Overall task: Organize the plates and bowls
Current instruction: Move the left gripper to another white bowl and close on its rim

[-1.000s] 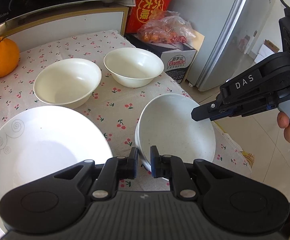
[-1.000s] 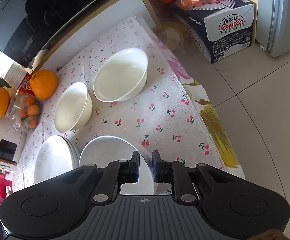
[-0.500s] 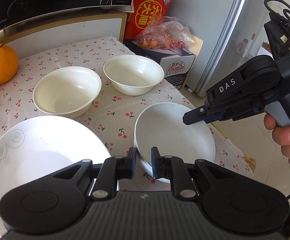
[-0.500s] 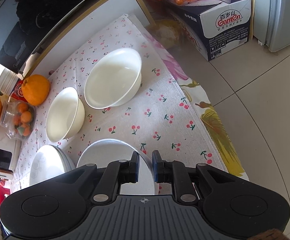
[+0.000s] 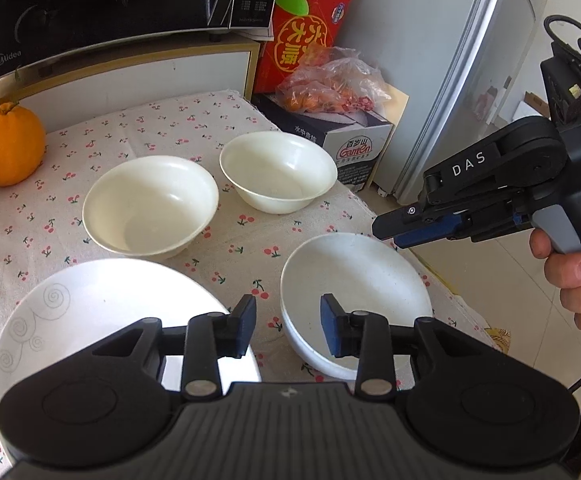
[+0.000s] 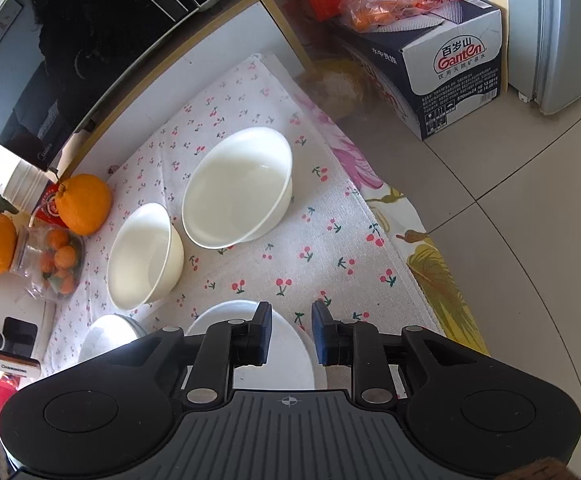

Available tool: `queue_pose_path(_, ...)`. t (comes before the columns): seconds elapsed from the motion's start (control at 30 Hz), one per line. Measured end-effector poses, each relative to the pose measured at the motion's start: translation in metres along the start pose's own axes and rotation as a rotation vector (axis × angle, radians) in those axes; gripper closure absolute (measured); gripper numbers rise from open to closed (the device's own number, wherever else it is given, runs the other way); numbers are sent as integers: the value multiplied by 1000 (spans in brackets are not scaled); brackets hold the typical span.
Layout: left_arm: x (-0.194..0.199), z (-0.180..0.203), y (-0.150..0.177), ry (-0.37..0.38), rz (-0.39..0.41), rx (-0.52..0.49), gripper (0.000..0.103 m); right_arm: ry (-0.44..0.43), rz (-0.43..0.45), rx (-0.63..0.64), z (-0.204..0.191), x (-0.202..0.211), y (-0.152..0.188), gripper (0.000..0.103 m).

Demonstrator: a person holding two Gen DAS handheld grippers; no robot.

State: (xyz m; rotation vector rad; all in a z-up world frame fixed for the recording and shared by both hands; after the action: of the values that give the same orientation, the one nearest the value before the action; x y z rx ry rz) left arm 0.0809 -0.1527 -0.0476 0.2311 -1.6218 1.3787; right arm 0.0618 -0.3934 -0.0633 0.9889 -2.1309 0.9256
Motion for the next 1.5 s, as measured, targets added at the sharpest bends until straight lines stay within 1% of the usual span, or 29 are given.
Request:
queue_pose_path(0.03, 4, -2, -4, -3, 13, -1, 61, -13, 10, -6, -2, 2, -2, 73)
queue_pose_path(0.07, 7, -4, -7, -9, 29, 0, 58, -27, 18, -7, -4, 3, -3, 70)
queue_pose_path(0.13, 13, -11, -15, -30, 61, 3, 47, -61, 42, -8, -11, 6, -5, 57)
queue_pose_path(0.17, 16, -15, -18, -41, 73, 6, 45, -75, 52, -5, -15, 6, -6, 54)
queue_pose_path(0.23, 18, -25, -24, -59, 94, 19, 41, -103, 71, 6, -24, 6, -9, 44)
queue_pose_path(0.3, 19, -38, -29, -85, 106, 43, 36, -126, 81, 14, -33, 3, -11, 40)
queue_pose_path(0.43, 18, -61, -36, -130, 124, 105, 28, -158, 84, 17, -48, -8, -14, 36)
queue_pose_path(0.47, 16, -66, -38, -141, 125, 119, 27, -160, 84, 18, -52, -11, -15, 35)
queue_pose_path(0.57, 13, -79, -41, -176, 124, 150, 18, -165, 80, 24, -62, -19, -15, 30)
queue_pose_path(0.73, 5, -94, -45, -220, 113, 177, 6, -165, 67, 26, -73, -33, -15, 20)
queue_pose_path(0.83, -3, -103, -46, -234, 96, 201, 2, -159, 59, 19, -76, -42, -15, 16)
queue_pose_path(1.07, -23, -123, -44, -248, 36, 238, 1, -126, 36, 4, -78, -62, -14, 13)
queue_pose_path(1.2, -34, -134, -42, -238, 4, 266, 1, -109, 14, 2, -80, -73, -14, 12)
queue_pose_path(1.27, -38, -139, -42, -217, -3, 288, 2, -103, 4, 4, -81, -78, -15, 12)
queue_pose_path(1.37, -40, -144, -40, -188, 10, 321, 9, -103, 1, 9, -84, -85, -16, 12)
queue_pose_path(1.5, -44, -153, -38, -134, 21, 383, 25, -122, 6, 20, -88, -93, -17, 12)
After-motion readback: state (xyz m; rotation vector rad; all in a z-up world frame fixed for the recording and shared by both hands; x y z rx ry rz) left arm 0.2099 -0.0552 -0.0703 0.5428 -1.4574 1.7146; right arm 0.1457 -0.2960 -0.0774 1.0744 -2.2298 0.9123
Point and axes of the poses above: each gripper's, at about its wrist camera, not at the fingertips, and x roughly against the way its jaws point, z to its right, y to its underside, the point moved 1 cm from there along -x, roughly the way its jaws point, and after that the axes turned 6 degrees about -y, right-handed, at the moved point
